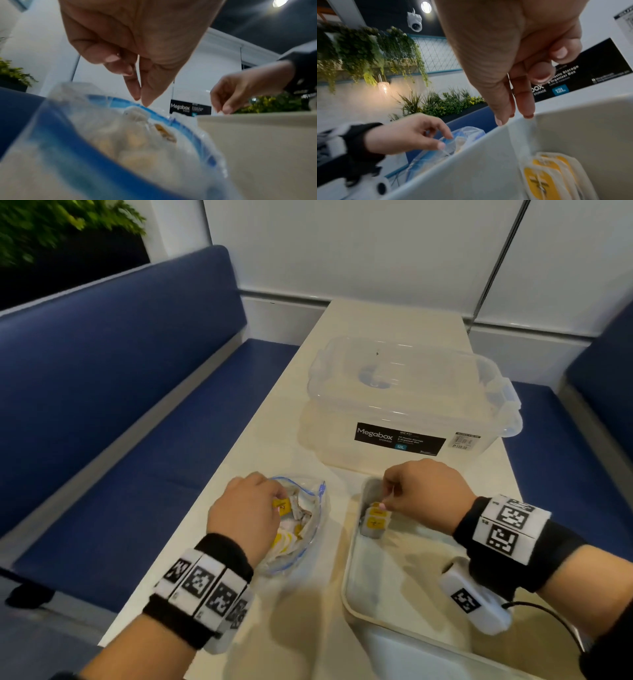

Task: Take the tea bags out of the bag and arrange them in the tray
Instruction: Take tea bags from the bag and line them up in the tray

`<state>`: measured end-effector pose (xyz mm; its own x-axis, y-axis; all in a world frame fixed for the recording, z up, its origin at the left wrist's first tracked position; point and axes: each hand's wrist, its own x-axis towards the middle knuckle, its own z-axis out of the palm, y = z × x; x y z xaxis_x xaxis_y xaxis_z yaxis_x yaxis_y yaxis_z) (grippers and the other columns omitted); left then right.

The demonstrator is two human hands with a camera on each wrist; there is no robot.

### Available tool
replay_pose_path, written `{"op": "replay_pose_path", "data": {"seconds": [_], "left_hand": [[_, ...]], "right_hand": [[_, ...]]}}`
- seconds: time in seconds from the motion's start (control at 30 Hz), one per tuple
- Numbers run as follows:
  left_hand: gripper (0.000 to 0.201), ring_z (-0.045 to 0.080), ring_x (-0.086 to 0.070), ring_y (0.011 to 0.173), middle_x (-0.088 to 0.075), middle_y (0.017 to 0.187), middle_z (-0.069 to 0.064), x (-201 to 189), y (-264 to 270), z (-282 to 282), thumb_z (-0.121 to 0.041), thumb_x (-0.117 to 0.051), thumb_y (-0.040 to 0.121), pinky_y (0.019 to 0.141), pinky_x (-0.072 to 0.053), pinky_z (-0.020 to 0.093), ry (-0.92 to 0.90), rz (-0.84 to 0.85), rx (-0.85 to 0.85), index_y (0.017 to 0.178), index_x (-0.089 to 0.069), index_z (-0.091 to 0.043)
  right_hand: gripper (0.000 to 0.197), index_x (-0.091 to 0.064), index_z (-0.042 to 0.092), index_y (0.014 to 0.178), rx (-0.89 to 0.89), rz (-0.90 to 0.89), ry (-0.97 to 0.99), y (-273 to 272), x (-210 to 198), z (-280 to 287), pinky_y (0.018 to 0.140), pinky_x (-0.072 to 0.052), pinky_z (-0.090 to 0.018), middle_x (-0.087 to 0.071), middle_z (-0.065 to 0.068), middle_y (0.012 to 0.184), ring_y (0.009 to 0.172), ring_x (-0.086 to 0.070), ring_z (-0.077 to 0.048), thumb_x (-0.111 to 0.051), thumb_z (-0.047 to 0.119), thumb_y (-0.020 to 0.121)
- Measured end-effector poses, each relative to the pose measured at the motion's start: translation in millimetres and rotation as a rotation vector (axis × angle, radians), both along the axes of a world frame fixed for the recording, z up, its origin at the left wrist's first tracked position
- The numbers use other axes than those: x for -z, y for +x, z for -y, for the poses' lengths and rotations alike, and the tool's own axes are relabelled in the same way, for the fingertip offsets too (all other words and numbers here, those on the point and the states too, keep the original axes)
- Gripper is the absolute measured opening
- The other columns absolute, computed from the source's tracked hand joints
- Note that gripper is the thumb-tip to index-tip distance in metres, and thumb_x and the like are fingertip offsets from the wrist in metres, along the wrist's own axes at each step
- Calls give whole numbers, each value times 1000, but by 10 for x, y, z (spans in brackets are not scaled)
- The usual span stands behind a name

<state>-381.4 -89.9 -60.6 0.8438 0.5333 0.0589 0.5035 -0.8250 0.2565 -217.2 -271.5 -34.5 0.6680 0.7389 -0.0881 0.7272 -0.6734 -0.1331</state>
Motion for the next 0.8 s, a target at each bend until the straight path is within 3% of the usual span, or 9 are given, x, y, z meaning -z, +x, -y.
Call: {"op": "replay_pose_path", "data": {"seconds": [0.13,0.27,0.47,0.57,0.67,0.8], "left_hand": [[44,18,-48,109,-57,120,-6,139,218,-43,-13,-42,91,77,-42,29,155,-252,64,128,-48,-37],[42,19,-49,112,-56,120,-3,198,317,-14,-16,-46,88,80,-43,29,177,-360,44,128,-46,-31],[36,20,-50,107,-56,116,-1,147,326,22,-10,-46,88,77,-40,29,134,-317,36,119,-48,-26],[23,20,-49,99,-55,109,-1,89,243,-5,-11,-42,90,73,-39,29,58,-241,36,102,-51,-28],[16,18,-51,86,-57,98,-2,17,149,-51,-16,-42,94,69,-42,29,-28,-148,34,86,-45,-29],[16,18,-54,86,-58,97,-4,-169,89,-51,-22,-41,97,69,-39,27,-57,-73,80,95,-55,-30]], "right_hand": [[13,-64,29,83,13,-12,54,-79,-79,43,61,-37,-25,-60,12,75,75,-53,-12,-65,42,81],[13,-62,30,81,17,-24,81,-153,-134,89,60,-34,-25,-60,12,75,74,-53,-12,-64,43,81],[15,-62,30,82,17,-33,93,-217,-188,151,60,-34,-25,-52,13,68,73,-51,-12,-63,45,82],[16,-63,29,83,15,-34,108,-233,-217,155,61,-35,-26,-54,13,70,74,-52,-12,-62,45,83],[13,-59,32,78,2,-47,135,-267,-261,117,59,-35,-25,-56,12,72,74,-53,-12,-62,44,83],[10,-64,31,85,-43,-99,186,-357,-297,-25,60,-36,-25,-58,13,76,75,-53,-9,-62,41,84]]}}
